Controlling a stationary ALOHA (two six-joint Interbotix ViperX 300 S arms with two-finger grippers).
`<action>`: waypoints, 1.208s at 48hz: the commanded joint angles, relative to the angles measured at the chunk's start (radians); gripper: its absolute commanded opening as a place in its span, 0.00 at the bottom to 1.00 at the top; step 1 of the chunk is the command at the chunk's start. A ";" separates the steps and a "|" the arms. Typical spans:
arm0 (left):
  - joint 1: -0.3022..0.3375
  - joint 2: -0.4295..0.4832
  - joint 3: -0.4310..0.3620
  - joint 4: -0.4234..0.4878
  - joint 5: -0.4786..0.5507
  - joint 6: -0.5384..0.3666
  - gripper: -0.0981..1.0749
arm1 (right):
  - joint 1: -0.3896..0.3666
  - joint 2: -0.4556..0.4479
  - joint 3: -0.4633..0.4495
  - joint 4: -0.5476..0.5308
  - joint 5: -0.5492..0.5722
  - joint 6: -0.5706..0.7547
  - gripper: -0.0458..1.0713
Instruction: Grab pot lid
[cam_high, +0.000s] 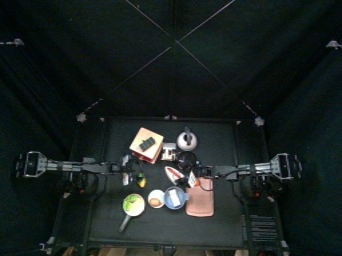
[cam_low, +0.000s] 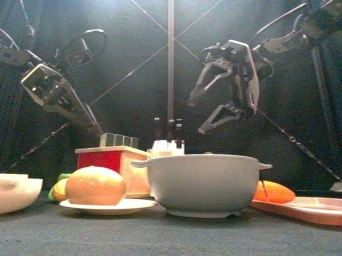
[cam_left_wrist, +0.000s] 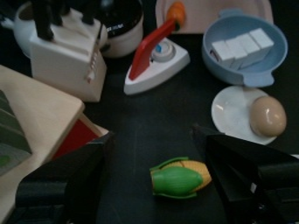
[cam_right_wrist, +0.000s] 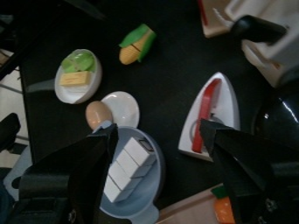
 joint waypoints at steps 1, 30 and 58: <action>0.002 -0.023 -0.012 0.000 -0.046 0.002 0.95 | -0.028 -0.034 -0.011 0.017 0.031 -0.003 0.96; 0.005 -0.100 0.003 -0.041 -0.176 -0.002 0.95 | -0.120 -0.120 -0.031 0.026 0.204 0.000 0.96; 0.081 -0.178 0.041 -0.261 -0.175 0.005 0.95 | -0.172 -0.075 -0.083 -0.114 0.373 0.000 0.96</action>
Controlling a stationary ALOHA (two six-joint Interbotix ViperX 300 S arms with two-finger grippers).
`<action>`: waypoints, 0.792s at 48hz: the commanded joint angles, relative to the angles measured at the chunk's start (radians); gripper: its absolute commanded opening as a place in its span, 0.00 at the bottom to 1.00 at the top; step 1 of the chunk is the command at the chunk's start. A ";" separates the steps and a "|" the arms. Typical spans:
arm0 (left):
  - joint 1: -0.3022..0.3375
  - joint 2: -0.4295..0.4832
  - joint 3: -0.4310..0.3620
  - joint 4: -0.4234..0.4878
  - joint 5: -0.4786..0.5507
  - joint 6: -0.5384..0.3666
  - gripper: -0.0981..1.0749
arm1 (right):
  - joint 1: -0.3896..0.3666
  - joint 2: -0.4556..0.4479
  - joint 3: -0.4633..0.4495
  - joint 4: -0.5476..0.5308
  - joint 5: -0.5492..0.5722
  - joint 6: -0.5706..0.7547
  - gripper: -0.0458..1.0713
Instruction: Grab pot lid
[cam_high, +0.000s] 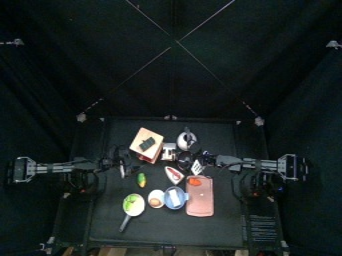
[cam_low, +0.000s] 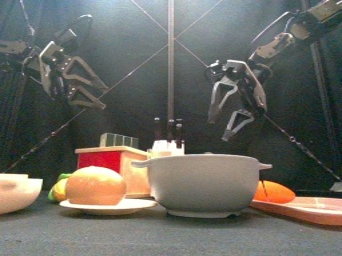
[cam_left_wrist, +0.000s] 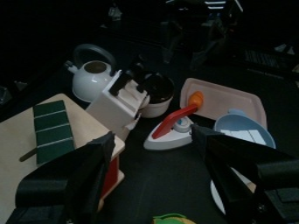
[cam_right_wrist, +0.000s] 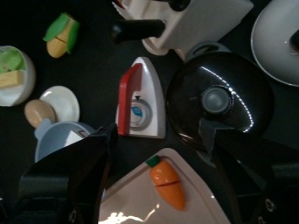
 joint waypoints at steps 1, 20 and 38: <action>0.003 -0.014 -0.008 0.000 -0.008 0.002 0.95 | -0.008 -0.002 -0.023 -0.041 0.000 -0.005 0.96; 0.000 -0.049 0.009 0.003 -0.008 0.002 0.95 | -0.043 0.023 -0.002 -0.169 0.000 -0.006 0.96; 0.008 -0.048 0.018 0.014 -0.008 0.002 0.95 | -0.064 0.110 -0.020 -0.224 -0.011 -0.008 0.95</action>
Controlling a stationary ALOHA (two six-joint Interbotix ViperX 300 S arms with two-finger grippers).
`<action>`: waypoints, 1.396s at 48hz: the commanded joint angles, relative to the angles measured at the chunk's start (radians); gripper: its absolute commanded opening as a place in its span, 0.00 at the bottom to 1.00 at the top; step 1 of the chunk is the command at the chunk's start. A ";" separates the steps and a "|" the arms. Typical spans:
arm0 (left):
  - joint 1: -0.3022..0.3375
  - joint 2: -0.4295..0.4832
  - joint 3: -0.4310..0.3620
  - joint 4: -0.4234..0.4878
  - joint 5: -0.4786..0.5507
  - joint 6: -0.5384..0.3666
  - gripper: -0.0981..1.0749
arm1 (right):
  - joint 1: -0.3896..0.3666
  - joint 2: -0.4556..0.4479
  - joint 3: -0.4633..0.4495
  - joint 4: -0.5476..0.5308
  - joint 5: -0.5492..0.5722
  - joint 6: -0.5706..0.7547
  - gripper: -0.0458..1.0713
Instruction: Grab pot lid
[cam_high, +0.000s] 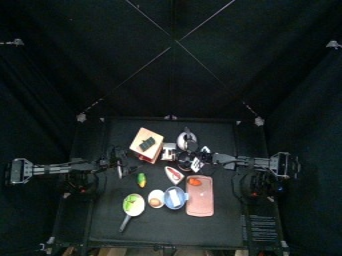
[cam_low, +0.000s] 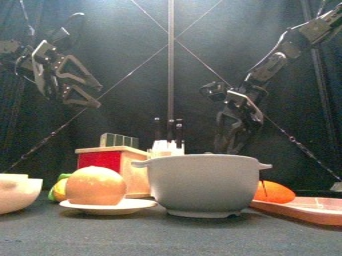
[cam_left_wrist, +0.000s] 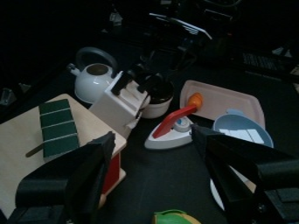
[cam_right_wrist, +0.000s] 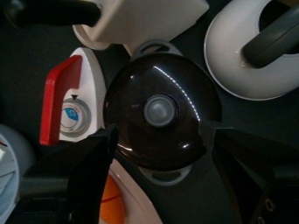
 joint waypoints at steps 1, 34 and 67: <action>0.003 0.000 -0.012 0.003 -0.011 0.002 0.95 | -0.005 0.008 -0.031 -0.009 -0.008 -0.002 0.95; 0.006 0.000 -0.005 0.003 -0.011 0.002 0.95 | -0.012 0.080 -0.081 -0.025 0.005 0.000 0.95; 0.009 0.000 0.000 0.003 -0.009 0.002 0.95 | -0.012 0.084 -0.083 -0.026 0.026 0.000 0.94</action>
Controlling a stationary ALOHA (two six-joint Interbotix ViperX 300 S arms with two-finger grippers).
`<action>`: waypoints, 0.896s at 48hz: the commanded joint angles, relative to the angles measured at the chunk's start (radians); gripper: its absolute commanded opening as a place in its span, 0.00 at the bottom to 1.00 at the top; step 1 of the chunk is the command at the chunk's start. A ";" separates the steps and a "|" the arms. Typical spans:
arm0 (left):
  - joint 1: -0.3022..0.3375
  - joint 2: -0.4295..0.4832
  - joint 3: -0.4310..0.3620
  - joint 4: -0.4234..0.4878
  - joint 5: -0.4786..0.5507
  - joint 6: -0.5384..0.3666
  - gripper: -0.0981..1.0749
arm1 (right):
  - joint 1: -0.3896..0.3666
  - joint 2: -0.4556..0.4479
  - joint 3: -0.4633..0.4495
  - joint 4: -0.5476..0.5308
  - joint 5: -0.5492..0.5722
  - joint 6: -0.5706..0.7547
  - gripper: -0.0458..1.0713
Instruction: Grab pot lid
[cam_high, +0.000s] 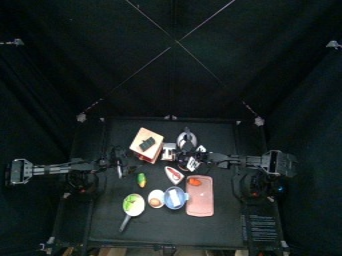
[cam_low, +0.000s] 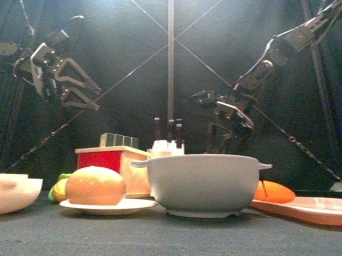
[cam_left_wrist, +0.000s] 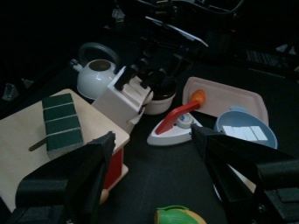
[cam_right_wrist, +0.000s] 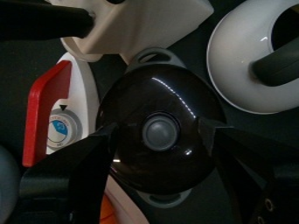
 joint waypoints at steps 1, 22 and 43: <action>0.003 0.002 -0.012 0.002 -0.008 0.002 0.95 | -0.006 -0.012 -0.017 0.002 0.005 0.002 0.92; 0.006 0.002 -0.012 0.002 -0.008 0.002 0.95 | -0.006 -0.015 -0.020 0.006 0.006 0.002 0.58; 0.006 0.002 -0.011 0.003 -0.009 0.002 0.95 | 0.000 -0.040 -0.026 0.012 0.012 0.002 0.55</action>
